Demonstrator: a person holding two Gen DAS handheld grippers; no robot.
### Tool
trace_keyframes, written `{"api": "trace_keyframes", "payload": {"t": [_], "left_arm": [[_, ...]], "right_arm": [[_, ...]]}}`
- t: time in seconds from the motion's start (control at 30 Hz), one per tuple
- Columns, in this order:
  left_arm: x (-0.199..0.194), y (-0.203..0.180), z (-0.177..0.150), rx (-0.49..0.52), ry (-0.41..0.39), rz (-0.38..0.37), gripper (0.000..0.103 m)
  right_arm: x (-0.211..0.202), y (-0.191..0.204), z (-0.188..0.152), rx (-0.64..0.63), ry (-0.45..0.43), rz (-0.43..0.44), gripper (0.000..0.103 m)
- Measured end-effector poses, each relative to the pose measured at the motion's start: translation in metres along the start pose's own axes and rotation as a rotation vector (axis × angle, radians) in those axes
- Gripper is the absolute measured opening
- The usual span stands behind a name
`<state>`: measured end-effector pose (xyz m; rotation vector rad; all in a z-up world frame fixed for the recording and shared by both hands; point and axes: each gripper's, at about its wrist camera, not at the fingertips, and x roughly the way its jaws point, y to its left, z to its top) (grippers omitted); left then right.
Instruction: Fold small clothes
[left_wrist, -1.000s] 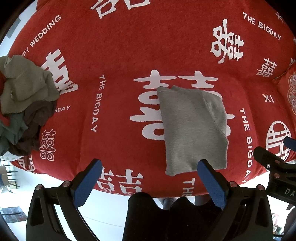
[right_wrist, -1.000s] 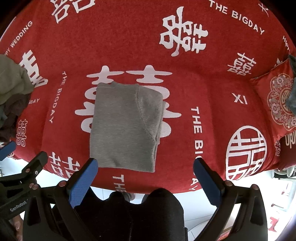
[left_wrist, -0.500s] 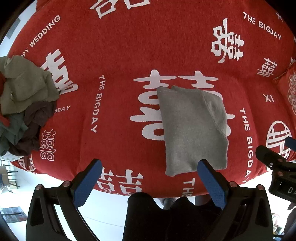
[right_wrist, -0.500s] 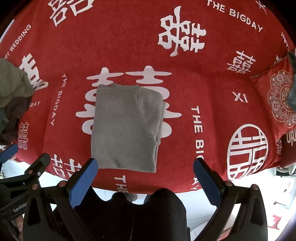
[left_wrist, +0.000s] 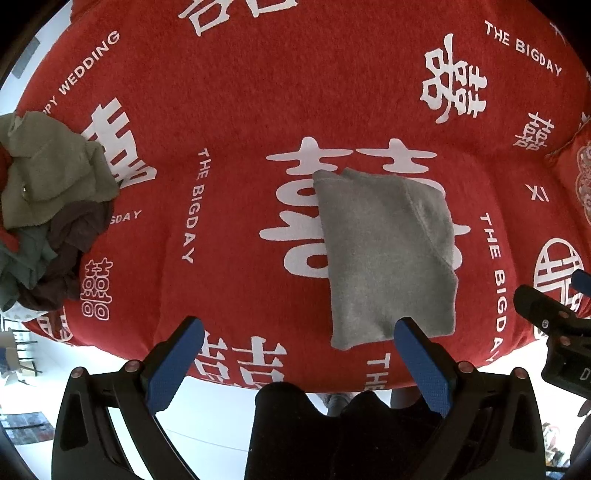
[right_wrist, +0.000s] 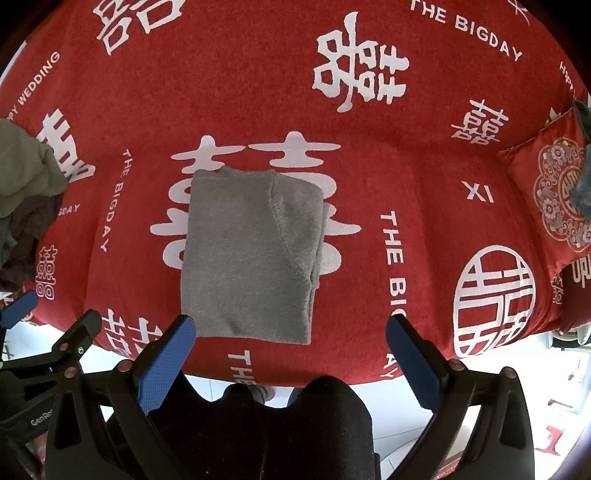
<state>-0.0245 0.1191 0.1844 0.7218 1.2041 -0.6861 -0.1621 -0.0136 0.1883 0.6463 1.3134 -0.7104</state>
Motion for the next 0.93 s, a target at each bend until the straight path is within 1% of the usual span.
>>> {"api": "trace_keyframes", "payload": {"t": [0.73, 0.93], "left_arm": [[0.0024, 0.0006, -0.0011, -0.005, -0.007, -0.002, 0.103], [-0.0019, 0.0000, 0.0006, -0.007, -0.034, -0.017, 0.103]], "right_arm": [[0.0026, 0.0001, -0.0038, 0.006, 0.003, 0.002, 0.103], [0.0038, 0.0003, -0.0050, 0.008, 0.004, 0.002, 0.103]]}}
